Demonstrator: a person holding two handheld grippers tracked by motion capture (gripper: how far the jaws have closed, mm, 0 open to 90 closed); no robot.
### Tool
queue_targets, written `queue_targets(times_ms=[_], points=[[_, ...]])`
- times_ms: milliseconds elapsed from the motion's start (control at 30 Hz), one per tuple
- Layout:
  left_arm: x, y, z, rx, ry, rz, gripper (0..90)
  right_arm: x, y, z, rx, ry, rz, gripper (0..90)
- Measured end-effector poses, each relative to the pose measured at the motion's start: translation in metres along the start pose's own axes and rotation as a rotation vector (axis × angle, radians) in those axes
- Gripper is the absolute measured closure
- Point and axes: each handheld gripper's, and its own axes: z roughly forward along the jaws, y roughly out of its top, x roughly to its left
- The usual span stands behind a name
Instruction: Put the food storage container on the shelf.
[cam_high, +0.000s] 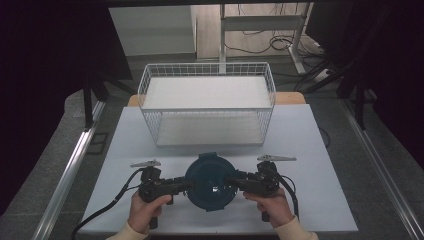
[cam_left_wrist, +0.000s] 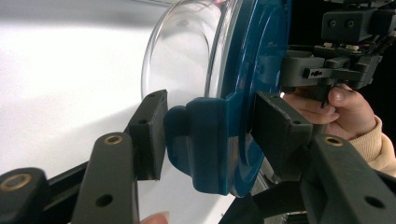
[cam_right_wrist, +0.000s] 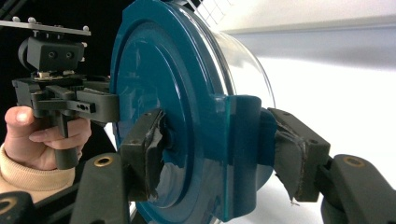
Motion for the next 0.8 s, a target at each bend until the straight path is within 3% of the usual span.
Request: queue_targets(times_ms=[300,800], points=[[-0.008,0.012,-0.008,-0.018,-0.011,0.050,46.7,0.013,0.009,-0.008,-0.034,-0.015,-0.051,39.3],[-0.037,0.081,-0.030,-0.058,-0.018,0.169,46.9,0.040,0.069,-0.027,-0.126,-0.025,-0.149,39.3]])
